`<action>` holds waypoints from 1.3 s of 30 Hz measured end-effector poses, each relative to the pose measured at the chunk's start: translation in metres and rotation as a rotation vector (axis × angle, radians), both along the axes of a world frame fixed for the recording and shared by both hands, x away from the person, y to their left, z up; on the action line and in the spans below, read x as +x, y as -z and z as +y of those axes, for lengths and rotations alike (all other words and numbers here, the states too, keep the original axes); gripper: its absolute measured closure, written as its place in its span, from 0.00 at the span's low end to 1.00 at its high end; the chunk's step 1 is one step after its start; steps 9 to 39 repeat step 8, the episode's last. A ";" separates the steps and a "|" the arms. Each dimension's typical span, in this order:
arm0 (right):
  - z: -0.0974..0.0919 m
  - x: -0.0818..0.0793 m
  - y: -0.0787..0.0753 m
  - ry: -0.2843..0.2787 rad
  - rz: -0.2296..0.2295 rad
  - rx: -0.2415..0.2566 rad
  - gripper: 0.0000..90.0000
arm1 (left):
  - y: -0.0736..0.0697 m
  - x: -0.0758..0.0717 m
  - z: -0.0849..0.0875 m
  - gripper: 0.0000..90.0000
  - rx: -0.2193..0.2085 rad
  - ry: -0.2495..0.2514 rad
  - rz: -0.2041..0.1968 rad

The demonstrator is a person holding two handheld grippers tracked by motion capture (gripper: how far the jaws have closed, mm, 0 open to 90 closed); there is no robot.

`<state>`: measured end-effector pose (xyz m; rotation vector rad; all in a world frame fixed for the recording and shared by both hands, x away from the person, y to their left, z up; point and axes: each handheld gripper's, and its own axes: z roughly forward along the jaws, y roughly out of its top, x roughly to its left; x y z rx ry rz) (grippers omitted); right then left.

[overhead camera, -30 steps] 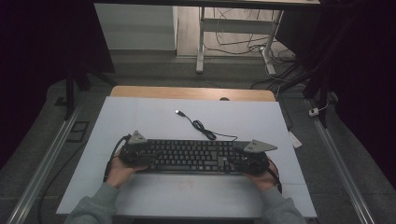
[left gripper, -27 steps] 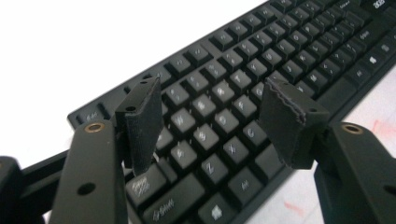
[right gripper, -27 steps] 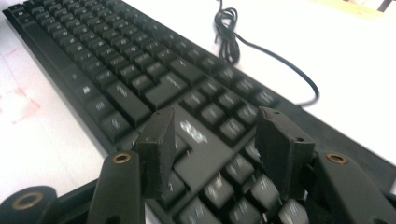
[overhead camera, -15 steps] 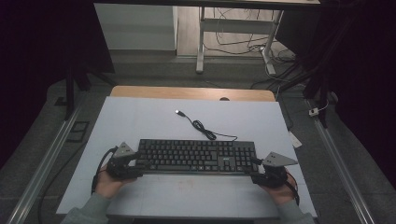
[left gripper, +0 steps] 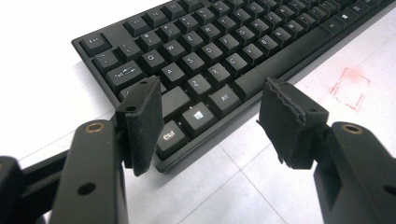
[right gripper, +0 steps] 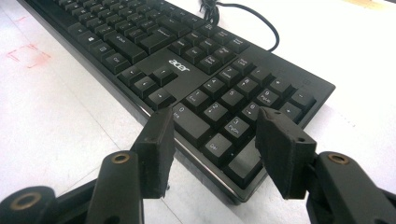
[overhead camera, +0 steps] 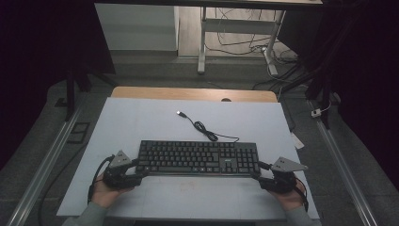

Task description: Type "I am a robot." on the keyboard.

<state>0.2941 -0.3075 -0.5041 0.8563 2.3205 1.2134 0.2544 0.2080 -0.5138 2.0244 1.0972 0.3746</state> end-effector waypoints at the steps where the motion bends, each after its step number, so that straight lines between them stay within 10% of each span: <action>1: 0.000 0.000 0.000 -0.001 0.001 0.002 0.53 | 0.000 0.000 0.000 0.44 0.001 -0.001 -0.001; 39: 0.002 -0.001 -0.001 -0.007 -0.005 0.002 0.53 | 0.000 0.001 0.000 0.44 0.001 -0.003 -0.003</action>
